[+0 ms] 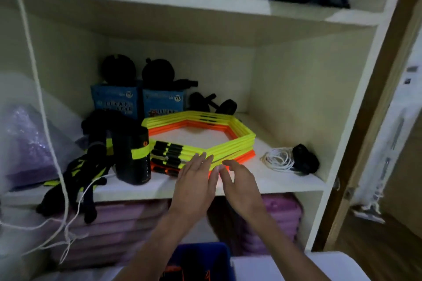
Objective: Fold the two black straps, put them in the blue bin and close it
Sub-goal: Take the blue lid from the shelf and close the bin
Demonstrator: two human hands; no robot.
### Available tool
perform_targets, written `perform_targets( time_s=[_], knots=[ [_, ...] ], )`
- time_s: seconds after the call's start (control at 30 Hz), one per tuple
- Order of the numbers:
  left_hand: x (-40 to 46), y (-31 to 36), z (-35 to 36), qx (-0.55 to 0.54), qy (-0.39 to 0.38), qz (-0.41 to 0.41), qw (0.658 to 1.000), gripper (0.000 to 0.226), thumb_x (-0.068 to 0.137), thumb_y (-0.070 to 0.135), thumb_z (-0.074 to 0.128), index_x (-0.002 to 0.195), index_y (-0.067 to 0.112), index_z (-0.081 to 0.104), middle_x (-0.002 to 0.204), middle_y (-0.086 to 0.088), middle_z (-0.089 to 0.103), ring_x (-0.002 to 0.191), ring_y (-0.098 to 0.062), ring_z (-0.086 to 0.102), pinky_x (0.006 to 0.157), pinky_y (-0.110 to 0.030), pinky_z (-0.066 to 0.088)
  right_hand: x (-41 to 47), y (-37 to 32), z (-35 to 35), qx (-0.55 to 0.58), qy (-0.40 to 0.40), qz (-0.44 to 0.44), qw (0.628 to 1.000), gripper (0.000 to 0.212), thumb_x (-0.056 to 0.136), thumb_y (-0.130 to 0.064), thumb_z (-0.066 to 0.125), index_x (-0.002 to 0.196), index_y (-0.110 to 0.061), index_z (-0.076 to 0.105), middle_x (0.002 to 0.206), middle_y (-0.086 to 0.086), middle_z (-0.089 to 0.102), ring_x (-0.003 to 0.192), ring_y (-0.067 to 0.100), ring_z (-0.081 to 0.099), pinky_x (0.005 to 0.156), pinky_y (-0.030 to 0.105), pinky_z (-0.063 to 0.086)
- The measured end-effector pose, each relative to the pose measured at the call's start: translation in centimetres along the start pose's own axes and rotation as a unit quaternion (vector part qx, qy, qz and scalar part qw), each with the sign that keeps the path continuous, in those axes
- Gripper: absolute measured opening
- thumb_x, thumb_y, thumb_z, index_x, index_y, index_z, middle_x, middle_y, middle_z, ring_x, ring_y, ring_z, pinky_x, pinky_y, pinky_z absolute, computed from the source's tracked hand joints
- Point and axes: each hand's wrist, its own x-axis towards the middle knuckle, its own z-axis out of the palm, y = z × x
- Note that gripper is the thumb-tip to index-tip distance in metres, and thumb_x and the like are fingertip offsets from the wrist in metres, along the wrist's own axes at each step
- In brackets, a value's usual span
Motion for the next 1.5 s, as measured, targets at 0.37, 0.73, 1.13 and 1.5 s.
perform_targets(
  time_s=[0.37,0.73,1.13,1.5],
  knots=[
    [19.1,14.5,-18.8,0.001,0.246,0.155,0.957,0.033,0.098,0.033,0.040,0.110,0.012,0.062,0.107,-0.010,0.063,0.101,-0.028,0.057,0.091,-0.046,0.045,14.0,-16.6,-22.4,-0.092,0.241,-0.156,0.953,0.027,0.098,-0.032,0.050,0.110,-0.013,0.066,0.103,0.011,0.071,0.098,0.028,0.065,0.084,0.038,0.052],
    [32.9,19.9,-20.5,0.048,0.115,0.095,0.988,0.042,0.097,0.039,0.038,0.102,0.006,0.064,0.095,-0.014,0.068,0.084,-0.032,0.063,0.080,-0.043,0.054,23.0,-17.5,-30.2,-0.268,0.187,-0.073,0.942,0.035,0.098,-0.038,0.045,0.119,-0.012,0.058,0.118,0.012,0.063,0.105,0.032,0.058,0.090,0.041,0.050],
    [41.2,21.2,-16.6,0.114,-0.032,0.041,0.992,0.065,0.090,0.051,0.055,0.132,0.002,0.047,0.136,-0.016,0.053,0.122,-0.032,0.051,0.097,-0.036,0.041,28.2,-11.6,-34.6,-0.182,0.037,-0.010,0.983,0.053,0.087,-0.031,0.060,0.133,-0.011,0.046,0.124,0.011,0.057,0.108,0.026,0.057,0.098,0.042,0.047],
    [40.7,20.8,-13.4,0.153,0.074,0.077,0.983,0.039,0.099,0.033,0.037,0.120,0.006,0.056,0.124,-0.020,0.059,0.113,-0.037,0.054,0.095,-0.040,0.041,30.1,-8.4,-31.8,-0.232,0.210,-0.029,0.949,0.024,0.100,-0.038,0.043,0.105,-0.015,0.046,0.107,0.010,0.063,0.102,0.034,0.057,0.084,0.040,0.040]
  ],
)
